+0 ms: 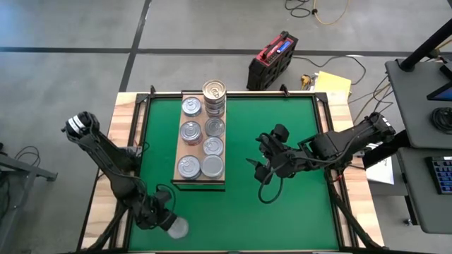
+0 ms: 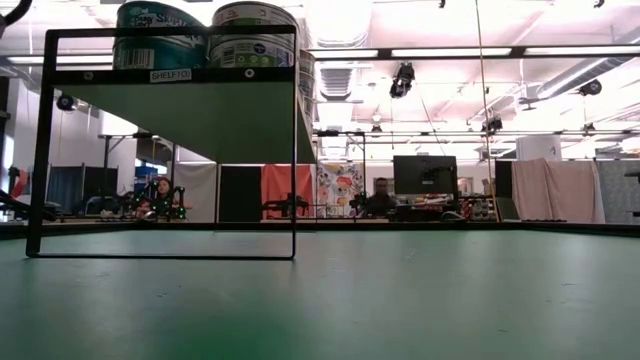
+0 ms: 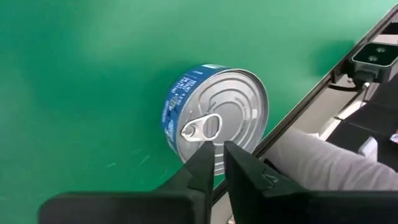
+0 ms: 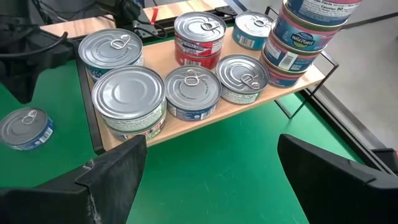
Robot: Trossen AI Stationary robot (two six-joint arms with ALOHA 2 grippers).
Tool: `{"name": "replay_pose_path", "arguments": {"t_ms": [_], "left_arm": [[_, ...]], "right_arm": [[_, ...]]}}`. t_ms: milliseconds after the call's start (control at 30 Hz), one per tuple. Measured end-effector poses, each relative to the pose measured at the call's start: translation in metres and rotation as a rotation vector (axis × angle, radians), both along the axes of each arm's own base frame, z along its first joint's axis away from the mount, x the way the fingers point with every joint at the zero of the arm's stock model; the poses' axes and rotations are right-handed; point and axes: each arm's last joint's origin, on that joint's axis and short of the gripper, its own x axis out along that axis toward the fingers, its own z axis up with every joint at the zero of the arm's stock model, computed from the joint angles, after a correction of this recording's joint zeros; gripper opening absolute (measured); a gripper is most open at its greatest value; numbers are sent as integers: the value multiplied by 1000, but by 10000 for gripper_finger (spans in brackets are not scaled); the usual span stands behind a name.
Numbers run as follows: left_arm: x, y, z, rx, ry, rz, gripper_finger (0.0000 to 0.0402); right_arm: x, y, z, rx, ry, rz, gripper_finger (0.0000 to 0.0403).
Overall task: Stack canned seafood by type on shelf
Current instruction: Stack the blue tuna can on top of the blue tuna cans on the shelf
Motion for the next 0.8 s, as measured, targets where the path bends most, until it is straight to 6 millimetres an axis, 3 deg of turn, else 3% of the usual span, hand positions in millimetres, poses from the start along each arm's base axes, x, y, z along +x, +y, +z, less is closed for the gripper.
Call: {"name": "replay_pose_path", "arguments": {"t_ms": [400,800], "left_arm": [[4,-4,-20,111,36,-61,125],[11,-13,-34,148,13,-131,135]], "right_arm": [[0,0,0,0,0,1,354],[1,1,1,10,-19,1,354]]}}
